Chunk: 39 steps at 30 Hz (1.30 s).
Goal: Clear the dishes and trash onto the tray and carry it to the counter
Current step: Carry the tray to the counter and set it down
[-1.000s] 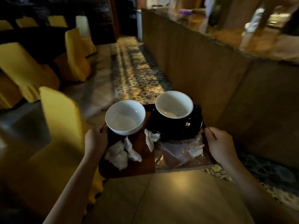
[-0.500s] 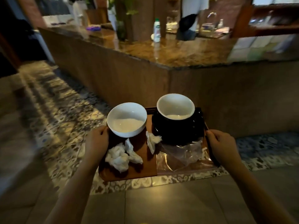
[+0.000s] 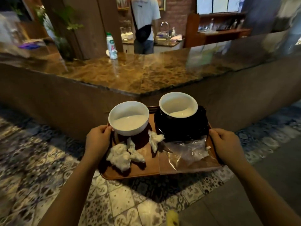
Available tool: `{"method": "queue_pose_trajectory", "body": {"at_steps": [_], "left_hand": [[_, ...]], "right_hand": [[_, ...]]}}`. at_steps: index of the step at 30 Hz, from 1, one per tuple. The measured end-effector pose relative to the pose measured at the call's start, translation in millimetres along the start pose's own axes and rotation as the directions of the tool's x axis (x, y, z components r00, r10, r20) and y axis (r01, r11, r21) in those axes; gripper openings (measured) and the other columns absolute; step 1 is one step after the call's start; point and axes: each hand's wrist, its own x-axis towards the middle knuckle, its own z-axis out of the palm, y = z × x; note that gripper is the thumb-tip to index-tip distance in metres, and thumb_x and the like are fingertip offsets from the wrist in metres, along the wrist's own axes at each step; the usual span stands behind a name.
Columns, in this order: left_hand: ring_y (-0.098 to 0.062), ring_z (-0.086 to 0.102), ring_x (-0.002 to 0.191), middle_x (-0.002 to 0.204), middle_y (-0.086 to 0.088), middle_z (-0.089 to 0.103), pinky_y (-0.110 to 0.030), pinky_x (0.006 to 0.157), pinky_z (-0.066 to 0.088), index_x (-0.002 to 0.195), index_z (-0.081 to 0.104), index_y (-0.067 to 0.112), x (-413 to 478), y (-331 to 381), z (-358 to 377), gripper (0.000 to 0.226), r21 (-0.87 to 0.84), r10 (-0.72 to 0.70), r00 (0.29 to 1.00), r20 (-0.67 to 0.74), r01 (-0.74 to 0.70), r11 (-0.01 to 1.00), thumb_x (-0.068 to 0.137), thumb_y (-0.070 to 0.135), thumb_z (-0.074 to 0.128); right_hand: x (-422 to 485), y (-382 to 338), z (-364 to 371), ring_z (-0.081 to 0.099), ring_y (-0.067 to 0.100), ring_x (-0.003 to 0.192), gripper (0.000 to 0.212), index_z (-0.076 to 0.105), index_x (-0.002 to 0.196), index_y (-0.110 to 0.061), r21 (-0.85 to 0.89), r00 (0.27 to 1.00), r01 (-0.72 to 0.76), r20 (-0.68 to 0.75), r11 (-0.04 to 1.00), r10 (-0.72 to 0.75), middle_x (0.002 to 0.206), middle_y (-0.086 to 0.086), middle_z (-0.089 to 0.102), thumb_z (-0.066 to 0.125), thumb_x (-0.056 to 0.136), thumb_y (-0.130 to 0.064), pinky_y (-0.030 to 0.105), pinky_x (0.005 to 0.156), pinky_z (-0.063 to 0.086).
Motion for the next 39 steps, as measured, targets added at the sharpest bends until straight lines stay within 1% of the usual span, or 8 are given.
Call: {"method": "queue_pose_trajectory", "body": {"at_steps": [4, 9, 14, 20, 25, 30, 34, 39], "left_hand": [[-0.01, 0.052, 0.061, 0.072, -0.007, 0.064, -0.03, 0.055, 0.04, 0.089, 0.07, 0.01, 73.3, 13.0, 46.6, 0.024, -0.027, 0.009, 1.0, 0.006, -0.009, 1.0, 0.091, 0.018, 0.048], [-0.018, 0.054, 0.062, 0.064, -0.003, 0.06, -0.029, 0.055, 0.04, 0.066, 0.061, 0.018, 156.3, 44.7, 96.7, 0.029, -0.005, -0.017, 1.0, 0.008, 0.017, 1.0, 0.091, 0.019, 0.046], [-0.035, 0.059, 0.07, 0.075, -0.024, 0.065, -0.032, 0.055, 0.037, 0.078, 0.065, -0.004, 232.2, 69.0, 137.3, 0.033, 0.082, 0.01, 1.0, -0.022, -0.008, 0.997, 0.091, 0.017, 0.042], [-0.031, 0.057, 0.066, 0.073, -0.018, 0.064, -0.039, 0.056, 0.044, 0.078, 0.064, 0.0, 322.2, 79.0, 182.6, 0.032, 0.229, 0.053, 0.999, -0.011, -0.049, 0.972, 0.09, 0.018, 0.041], [-0.027, 0.052, 0.064, 0.073, -0.013, 0.059, -0.032, 0.052, 0.037, 0.079, 0.06, 0.003, 391.2, 75.5, 215.9, 0.028, 0.35, 0.066, 0.998, 0.025, -0.07, 0.934, 0.09, 0.017, 0.039], [-0.028, 0.047, 0.065, 0.071, -0.011, 0.053, -0.032, 0.053, 0.032, 0.076, 0.054, 0.003, 455.8, 78.9, 242.8, 0.027, 0.426, 0.135, 0.984, 0.12, -0.174, 0.888, 0.091, 0.02, 0.038], [-0.027, 0.046, 0.065, 0.074, -0.01, 0.05, -0.034, 0.055, 0.033, 0.074, 0.049, 0.007, 493.8, 82.0, 261.9, 0.027, 0.481, 0.179, 0.959, 0.218, -0.265, 0.836, 0.092, 0.022, 0.036], [-0.03, 0.048, 0.067, 0.077, -0.015, 0.056, -0.037, 0.059, 0.04, 0.075, 0.047, 0.008, 524.6, 83.1, 280.2, 0.027, 0.531, 0.201, 0.947, 0.25, -0.308, 0.789, 0.093, 0.024, 0.034]], "right_hand": [[72.4, 22.6, 20.8, 0.049, 0.039, 0.056, 0.042, 0.056, 0.065, 0.013, -0.006, 1.0, -0.004, -0.026, 1.0, 0.004, 0.062, 0.031, 0.057, 0.046, 0.094, -0.014, 0.03, 0.046, 0.026], [172.6, 46.1, 38.4, 0.045, 0.03, 0.054, 0.041, 0.055, 0.065, 0.012, -0.029, 1.0, -0.022, -0.006, 0.999, 0.022, 0.063, 0.031, 0.056, 0.045, 0.094, -0.014, 0.027, 0.046, 0.026], [260.2, 58.5, 52.5, 0.043, 0.025, 0.053, 0.042, 0.052, 0.062, 0.009, -0.027, 0.998, -0.063, 0.021, 0.998, 0.064, 0.06, 0.025, 0.052, 0.044, 0.095, -0.016, 0.033, 0.048, 0.027], [344.4, 74.3, 82.7, 0.041, 0.017, 0.053, 0.042, 0.049, 0.057, -0.002, -0.099, 0.994, -0.106, 0.026, 0.989, 0.109, 0.054, 0.006, 0.044, 0.041, 0.095, -0.017, 0.037, 0.052, 0.024], [396.4, 84.6, 110.3, 0.038, 0.011, 0.053, 0.044, 0.04, 0.052, -0.02, -0.181, 0.989, -0.144, 0.011, 0.973, 0.148, 0.055, -0.004, 0.041, 0.039, 0.096, -0.02, 0.031, 0.055, 0.024], [445.7, 91.6, 135.7, 0.046, 0.024, 0.066, 0.034, 0.057, 0.072, -0.005, -0.257, 0.981, -0.189, -0.014, 0.948, 0.192, 0.068, 0.006, 0.049, 0.038, 0.097, -0.02, 0.031, 0.06, 0.031], [475.1, 104.4, 154.4, 0.054, 0.03, 0.069, 0.035, 0.056, 0.072, -0.007, -0.325, 0.98, -0.191, -0.016, 0.926, 0.197, 0.073, 0.015, 0.058, 0.037, 0.097, -0.022, 0.031, 0.06, 0.033], [503.0, 112.2, 167.5, 0.048, 0.023, 0.065, 0.038, 0.057, 0.077, -0.008, -0.467, 0.974, -0.2, -0.003, 0.861, 0.225, 0.08, 0.013, 0.063, 0.032, 0.098, -0.027, 0.031, 0.061, 0.036]]}}
